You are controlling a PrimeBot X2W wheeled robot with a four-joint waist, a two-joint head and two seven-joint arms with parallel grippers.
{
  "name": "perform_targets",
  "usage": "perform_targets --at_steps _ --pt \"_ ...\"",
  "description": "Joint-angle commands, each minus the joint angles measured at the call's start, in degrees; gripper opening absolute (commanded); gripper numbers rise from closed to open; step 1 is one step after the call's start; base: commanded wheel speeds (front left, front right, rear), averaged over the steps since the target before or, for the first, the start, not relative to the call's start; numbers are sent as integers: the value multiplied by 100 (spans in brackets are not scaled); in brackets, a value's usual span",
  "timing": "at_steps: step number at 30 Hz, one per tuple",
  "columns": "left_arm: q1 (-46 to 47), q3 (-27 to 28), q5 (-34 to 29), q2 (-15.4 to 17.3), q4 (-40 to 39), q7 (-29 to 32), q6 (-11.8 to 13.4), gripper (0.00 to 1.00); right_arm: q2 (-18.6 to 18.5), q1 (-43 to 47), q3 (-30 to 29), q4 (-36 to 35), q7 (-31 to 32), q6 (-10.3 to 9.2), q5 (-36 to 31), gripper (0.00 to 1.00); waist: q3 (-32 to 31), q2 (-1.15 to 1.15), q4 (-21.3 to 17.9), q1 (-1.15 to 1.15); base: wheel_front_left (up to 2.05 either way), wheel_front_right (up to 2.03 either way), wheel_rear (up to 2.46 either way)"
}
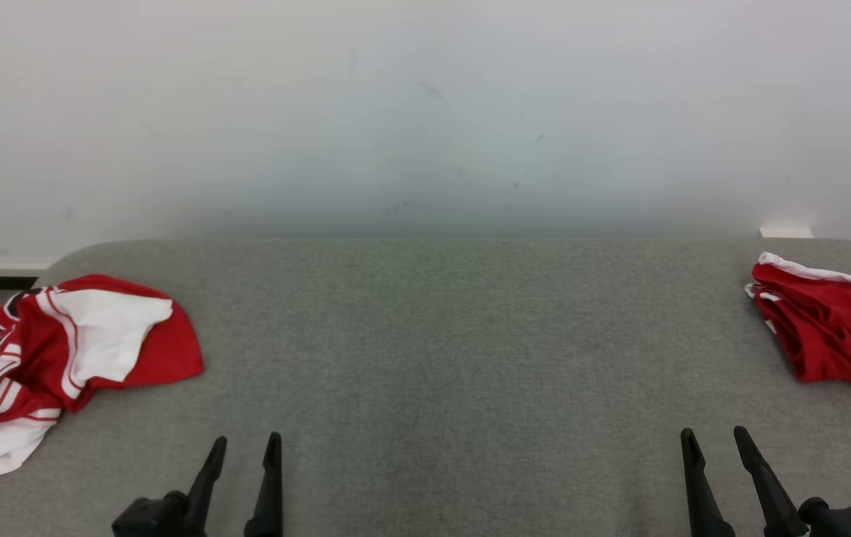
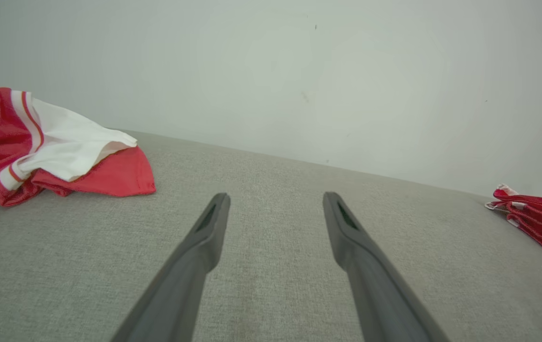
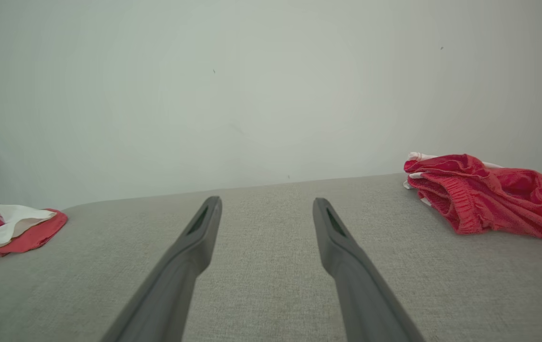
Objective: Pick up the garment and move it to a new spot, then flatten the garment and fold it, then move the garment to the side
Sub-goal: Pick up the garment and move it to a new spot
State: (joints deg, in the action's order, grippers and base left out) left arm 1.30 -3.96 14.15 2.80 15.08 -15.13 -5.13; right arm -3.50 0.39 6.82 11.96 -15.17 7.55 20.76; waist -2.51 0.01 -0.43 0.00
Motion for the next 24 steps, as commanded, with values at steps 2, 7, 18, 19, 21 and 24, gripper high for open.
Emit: perform_targets --at_steps 2,7,18,19,21,24 --pt "81 15 -75 21 31 0 18 100 14 -33 -1 40 6 -14 -12 100 16 -1 242 0 0 0 0" --pt "164 80 -117 21 89 0 37 100 26 -78 118 99 6 -14 -13 100 38 -1 714 0 0 0 0" --pt "185 267 -256 19 149 0 44 100 53 -274 457 182 6 -14 37 100 112 -1 1646 0 0 0 0" --pt "174 288 -258 21 145 0 49 100 55 -271 490 195 6 -14 51 100 114 -1 1716 0 0 0 0" --pt "168 327 -253 21 146 0 40 100 56 -286 557 222 6 -14 32 100 126 -1 1839 0 0 0 0" --pt "185 360 -249 19 140 0 37 100 51 -320 614 238 6 -14 4 100 134 -1 1982 0 0 0 0"
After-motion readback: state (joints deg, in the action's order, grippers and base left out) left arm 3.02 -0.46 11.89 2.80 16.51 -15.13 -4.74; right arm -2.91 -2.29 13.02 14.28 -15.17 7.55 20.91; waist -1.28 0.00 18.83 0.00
